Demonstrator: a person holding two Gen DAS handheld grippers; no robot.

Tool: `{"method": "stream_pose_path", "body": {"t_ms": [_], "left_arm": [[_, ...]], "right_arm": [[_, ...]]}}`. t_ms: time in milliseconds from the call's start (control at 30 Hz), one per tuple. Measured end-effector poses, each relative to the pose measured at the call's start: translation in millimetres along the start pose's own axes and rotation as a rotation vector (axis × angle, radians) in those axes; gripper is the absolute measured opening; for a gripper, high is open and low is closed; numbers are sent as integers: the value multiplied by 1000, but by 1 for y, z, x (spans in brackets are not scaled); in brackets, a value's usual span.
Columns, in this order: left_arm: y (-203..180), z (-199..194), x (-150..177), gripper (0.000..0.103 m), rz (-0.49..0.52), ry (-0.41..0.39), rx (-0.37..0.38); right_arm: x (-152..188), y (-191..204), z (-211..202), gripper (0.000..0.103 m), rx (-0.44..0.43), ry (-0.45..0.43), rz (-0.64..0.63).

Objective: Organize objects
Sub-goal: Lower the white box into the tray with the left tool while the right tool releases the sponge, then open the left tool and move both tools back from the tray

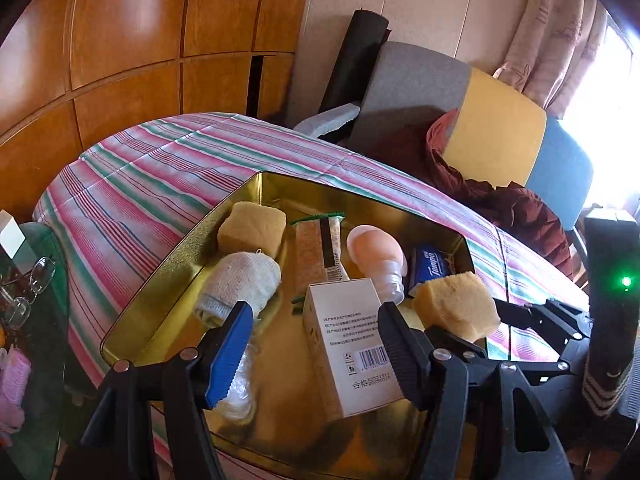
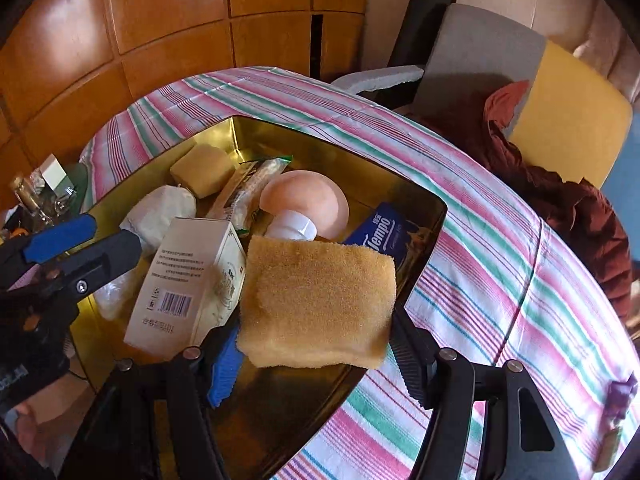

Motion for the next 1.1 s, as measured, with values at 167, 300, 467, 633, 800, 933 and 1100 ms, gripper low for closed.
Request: {"method": "stream_pose_path", "body": {"t_ms": [167, 300, 467, 633, 800, 933, 1100], "left_arm": [[-1, 0, 1, 66, 7, 1, -11], [-2, 2, 3, 66, 9, 9, -12], [-3, 1, 4, 66, 10, 9, -13], [-5, -1, 4, 66, 16, 3, -19], [-10, -4, 5, 66, 32, 4, -19], [-16, -7, 7, 66, 54, -1, -14], [-27, -13, 12, 66, 92, -15, -15]], "right_arm": [[-1, 2, 1, 73, -6, -10, 8], [0, 1, -3, 80, -2, -35, 28], [3, -4, -13, 80, -3, -58, 62], [10, -9, -27, 81, -15, -82, 96], [21, -18, -41, 81, -5, -90, 110], [31, -29, -51, 81, 20, -85, 119], [49, -49, -63, 81, 49, -68, 152]]}}
Point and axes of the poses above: each gripper's, at about its wrist camera, not at the fingertips, and z roughly the way its jaws point, y to its left, x to its underside, the point moved 2 cm from there along z, roughly the way its jaws point, and after that the axes turned 7 degrees about -x, right-handed, at the moved point
